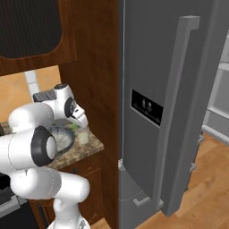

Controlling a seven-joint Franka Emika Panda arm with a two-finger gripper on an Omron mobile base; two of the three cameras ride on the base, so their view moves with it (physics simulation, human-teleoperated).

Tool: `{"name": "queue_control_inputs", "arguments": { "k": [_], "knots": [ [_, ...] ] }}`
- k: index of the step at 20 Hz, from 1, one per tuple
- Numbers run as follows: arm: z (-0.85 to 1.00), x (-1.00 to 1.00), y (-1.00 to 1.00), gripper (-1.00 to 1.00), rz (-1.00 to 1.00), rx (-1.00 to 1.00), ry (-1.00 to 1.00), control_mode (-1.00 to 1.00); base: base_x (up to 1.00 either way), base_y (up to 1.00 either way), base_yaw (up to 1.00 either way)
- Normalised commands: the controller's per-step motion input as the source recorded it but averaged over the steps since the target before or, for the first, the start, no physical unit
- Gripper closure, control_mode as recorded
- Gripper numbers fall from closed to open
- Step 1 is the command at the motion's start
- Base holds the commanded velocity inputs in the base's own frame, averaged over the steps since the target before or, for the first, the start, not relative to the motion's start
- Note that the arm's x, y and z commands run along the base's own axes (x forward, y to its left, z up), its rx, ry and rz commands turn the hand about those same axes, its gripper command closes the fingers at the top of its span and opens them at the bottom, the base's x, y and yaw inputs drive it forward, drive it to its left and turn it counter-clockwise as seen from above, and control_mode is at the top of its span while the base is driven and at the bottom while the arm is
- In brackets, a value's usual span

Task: Grab a lemon wedge from the fridge and one ice cube from the ice bowl, and put them in the glass of lemonade.

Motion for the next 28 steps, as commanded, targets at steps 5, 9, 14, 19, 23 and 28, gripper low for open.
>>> {"name": "queue_control_inputs", "arguments": {
  "k": [5,9,14,19,23,28],
  "knots": [
    [0.00,0.23,0.00,1.00,0.00,0.00,0.01,-1.00,0.00,0.00,0.00],
    [0.00,0.11,-0.14,1.00,0.00,0.00,0.00,-1.00,0.00,0.00,0.00],
    [0.00,0.09,-0.35,1.00,0.00,0.02,0.00,-1.00,0.00,0.00,0.00],
    [-0.31,0.04,0.03,1.00,0.00,0.00,0.00,-1.00,0.00,0.00,0.00],
    [-0.05,-0.12,0.00,1.00,0.00,0.00,0.00,-1.00,0.00,0.00,0.00],
    [0.00,0.00,0.00,-1.00,0.00,0.00,0.00,-1.00,0.00,0.00,0.00]
  ]
}}
